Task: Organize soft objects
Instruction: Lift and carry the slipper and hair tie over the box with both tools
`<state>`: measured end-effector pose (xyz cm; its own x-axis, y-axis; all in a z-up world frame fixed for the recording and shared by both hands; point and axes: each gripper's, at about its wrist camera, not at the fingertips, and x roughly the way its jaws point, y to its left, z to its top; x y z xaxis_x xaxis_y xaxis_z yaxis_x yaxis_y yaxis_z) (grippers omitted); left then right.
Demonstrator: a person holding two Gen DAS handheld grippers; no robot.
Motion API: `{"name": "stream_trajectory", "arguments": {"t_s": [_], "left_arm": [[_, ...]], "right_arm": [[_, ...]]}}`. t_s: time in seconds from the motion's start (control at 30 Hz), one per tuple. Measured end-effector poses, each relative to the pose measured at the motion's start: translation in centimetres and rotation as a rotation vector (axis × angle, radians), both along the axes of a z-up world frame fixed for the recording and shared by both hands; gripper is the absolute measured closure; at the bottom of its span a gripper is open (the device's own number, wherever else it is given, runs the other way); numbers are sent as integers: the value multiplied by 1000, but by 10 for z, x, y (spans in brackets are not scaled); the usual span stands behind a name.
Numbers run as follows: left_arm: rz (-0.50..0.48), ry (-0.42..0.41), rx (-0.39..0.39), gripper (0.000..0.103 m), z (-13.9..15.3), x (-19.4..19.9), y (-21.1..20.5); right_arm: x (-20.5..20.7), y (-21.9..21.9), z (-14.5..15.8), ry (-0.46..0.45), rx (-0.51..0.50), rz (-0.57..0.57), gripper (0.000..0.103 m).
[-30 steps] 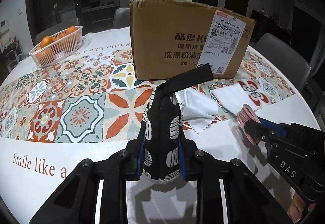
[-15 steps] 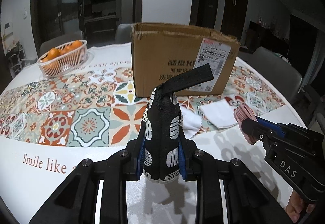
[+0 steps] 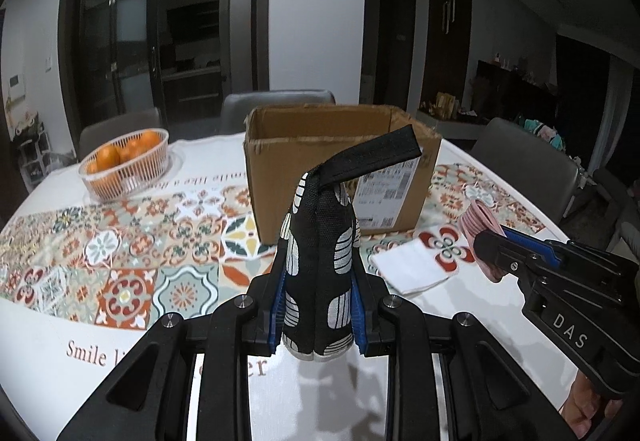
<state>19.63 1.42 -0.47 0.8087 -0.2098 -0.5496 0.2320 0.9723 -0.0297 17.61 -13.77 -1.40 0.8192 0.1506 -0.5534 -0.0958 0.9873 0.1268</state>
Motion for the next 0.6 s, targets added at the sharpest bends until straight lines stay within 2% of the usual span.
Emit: {"name": "stream_trajectory", "arguments": {"t_s": [0.6], "left_arm": [[-12,-128,-15,76,50,6,-10]], "right_arm": [[-4,-15,54,-159,24,-22,90]]}}
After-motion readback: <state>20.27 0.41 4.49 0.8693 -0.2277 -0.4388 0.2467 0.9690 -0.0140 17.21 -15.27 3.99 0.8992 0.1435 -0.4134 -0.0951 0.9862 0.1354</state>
